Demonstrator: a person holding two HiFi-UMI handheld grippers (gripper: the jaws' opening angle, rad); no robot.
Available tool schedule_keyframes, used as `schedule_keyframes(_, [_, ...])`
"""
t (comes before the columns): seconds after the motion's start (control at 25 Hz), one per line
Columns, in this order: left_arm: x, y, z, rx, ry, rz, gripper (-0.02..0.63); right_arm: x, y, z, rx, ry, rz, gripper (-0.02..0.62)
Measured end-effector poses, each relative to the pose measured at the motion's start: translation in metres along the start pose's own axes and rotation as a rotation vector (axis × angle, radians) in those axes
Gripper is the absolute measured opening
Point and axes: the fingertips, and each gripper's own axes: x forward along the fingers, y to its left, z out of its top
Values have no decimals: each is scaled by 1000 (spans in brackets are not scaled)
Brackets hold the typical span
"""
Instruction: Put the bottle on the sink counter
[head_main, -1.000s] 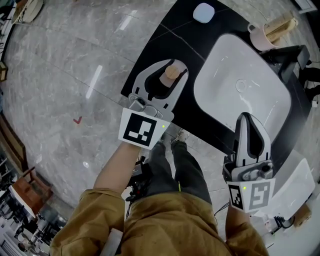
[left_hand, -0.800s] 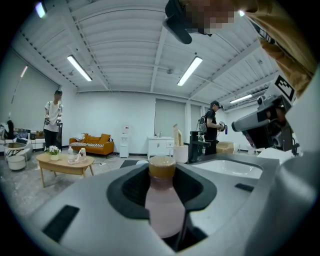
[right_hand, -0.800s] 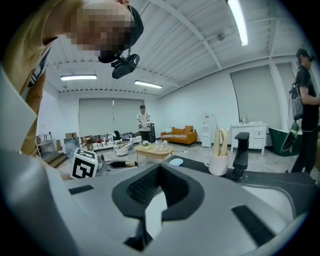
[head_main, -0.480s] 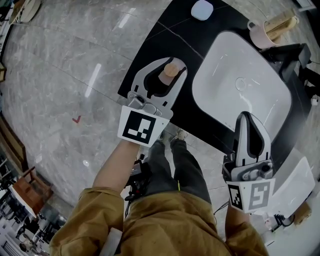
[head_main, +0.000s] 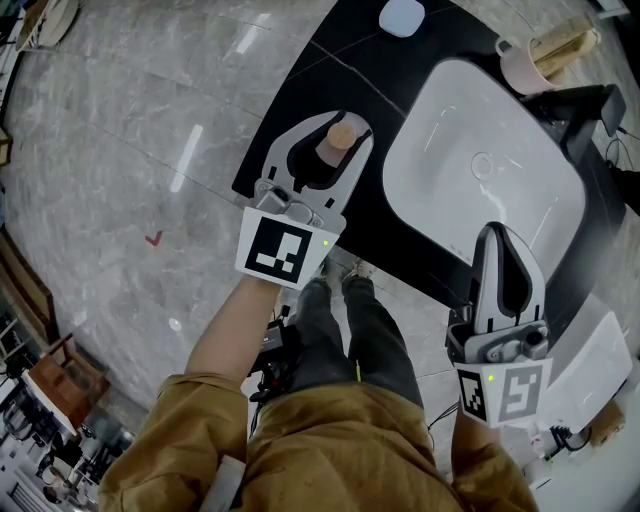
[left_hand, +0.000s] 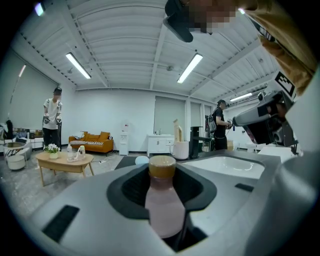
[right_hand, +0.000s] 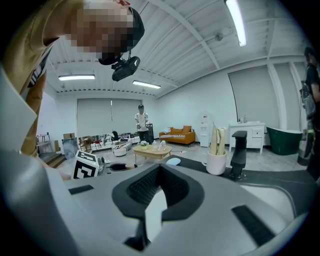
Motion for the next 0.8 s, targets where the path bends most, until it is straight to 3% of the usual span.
schedule_keyframes(0.8, [7, -3, -3, 63, 24, -13, 132, 1, -11, -5, 17, 0, -5, 3])
